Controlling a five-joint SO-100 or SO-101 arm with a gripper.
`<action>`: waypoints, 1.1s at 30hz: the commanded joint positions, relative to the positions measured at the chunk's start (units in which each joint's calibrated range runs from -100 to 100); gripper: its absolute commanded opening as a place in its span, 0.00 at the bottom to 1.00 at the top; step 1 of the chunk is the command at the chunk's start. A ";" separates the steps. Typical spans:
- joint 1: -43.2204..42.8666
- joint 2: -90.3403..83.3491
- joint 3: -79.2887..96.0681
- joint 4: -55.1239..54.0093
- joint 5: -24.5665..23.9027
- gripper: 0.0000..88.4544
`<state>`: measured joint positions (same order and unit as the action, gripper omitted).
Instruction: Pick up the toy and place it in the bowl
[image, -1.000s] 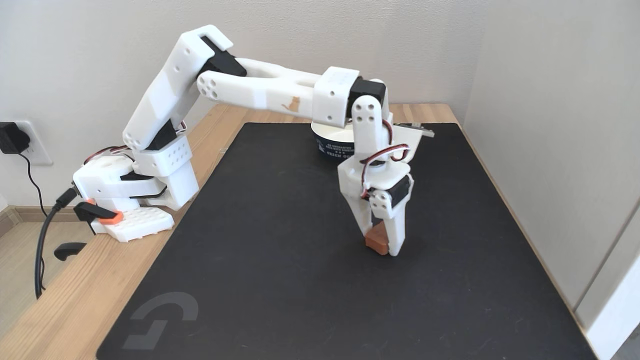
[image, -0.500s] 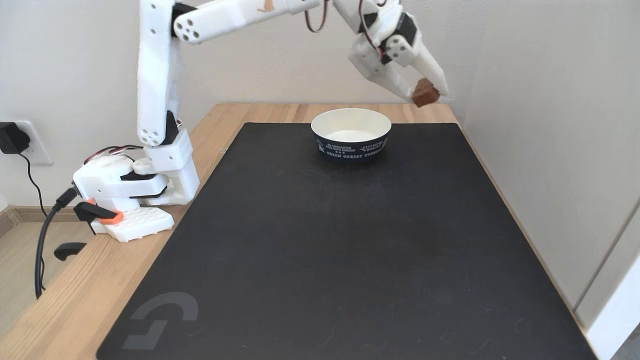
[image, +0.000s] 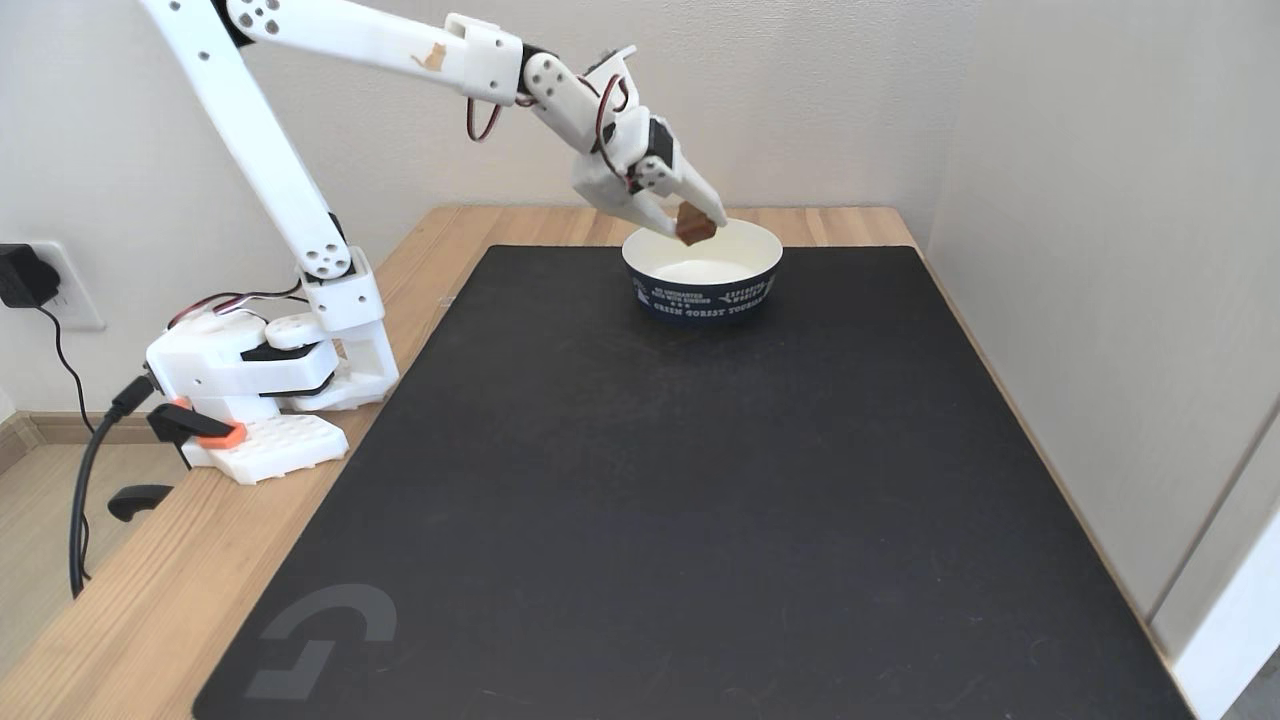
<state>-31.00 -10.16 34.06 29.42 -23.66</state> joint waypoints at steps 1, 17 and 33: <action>-0.82 -3.81 2.13 -2.58 -0.51 0.12; 7.29 -18.81 7.27 -0.46 1.89 0.03; 33.72 -89.59 63.24 8.60 19.11 0.03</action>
<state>2.37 -94.42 95.75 31.62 -6.10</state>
